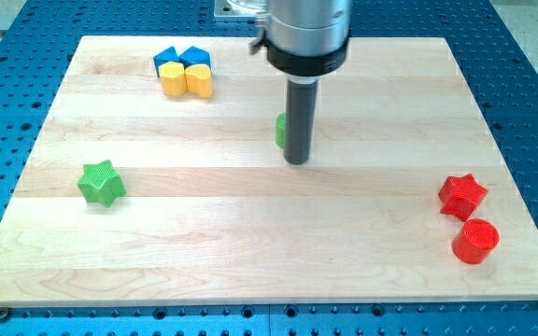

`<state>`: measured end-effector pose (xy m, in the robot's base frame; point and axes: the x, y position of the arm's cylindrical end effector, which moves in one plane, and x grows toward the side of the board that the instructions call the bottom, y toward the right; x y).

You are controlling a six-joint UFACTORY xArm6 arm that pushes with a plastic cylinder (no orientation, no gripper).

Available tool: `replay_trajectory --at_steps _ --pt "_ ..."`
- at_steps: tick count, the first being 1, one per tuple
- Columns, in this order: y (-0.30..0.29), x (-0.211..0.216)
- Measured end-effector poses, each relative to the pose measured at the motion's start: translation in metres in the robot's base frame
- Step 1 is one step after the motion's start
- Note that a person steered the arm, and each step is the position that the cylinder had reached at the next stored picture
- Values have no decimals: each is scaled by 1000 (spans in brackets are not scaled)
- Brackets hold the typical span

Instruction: Move the green circle to the top left of the red star

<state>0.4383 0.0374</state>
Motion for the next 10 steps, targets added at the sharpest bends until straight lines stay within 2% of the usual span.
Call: replay_trajectory --at_steps 2,3,4,5,6,7,8,10 --pt "-20 -2" --pt "-37 -16" --pt "-63 -48" --pt "16 -44" --pt "91 -17" --pt "65 -14" --pt "79 1" --pt "84 -33"
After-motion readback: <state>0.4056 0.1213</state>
